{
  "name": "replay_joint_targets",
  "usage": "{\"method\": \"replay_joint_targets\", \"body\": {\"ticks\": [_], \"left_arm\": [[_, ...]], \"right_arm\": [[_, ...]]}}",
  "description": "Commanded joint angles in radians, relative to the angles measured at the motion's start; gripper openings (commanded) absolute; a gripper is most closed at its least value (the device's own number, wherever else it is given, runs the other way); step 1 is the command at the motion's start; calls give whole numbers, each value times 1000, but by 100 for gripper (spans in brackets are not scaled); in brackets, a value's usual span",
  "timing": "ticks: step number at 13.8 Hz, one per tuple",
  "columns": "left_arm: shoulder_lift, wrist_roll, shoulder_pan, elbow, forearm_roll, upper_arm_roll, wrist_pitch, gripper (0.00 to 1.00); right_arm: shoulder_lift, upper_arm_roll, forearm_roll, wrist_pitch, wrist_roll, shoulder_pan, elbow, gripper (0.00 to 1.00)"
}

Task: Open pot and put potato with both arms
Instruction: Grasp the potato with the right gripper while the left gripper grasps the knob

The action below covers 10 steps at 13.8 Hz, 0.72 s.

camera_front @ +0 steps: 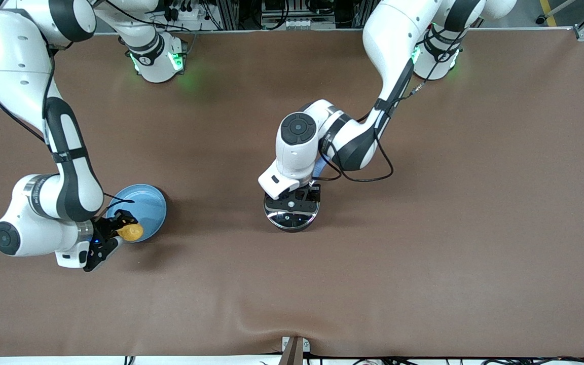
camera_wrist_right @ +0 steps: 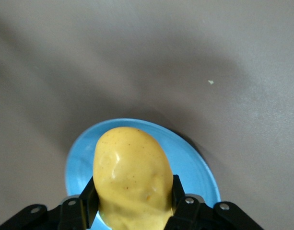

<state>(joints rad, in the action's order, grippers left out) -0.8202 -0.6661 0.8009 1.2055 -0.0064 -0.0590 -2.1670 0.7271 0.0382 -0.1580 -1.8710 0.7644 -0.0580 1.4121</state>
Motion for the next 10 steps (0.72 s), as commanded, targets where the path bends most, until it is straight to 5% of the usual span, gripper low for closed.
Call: {"method": "replay_joint_targets", "body": {"ticks": [1,10], "left_arm": [[-7,-38,6,-18,-10,-10,9,100],[-11,-98,3,-14,-61,-12,19,94]], "right_arm": [[-43,5,-26,16,-63,21,16,27],[-78,51,-66,20,-333,113,19,26]]}}
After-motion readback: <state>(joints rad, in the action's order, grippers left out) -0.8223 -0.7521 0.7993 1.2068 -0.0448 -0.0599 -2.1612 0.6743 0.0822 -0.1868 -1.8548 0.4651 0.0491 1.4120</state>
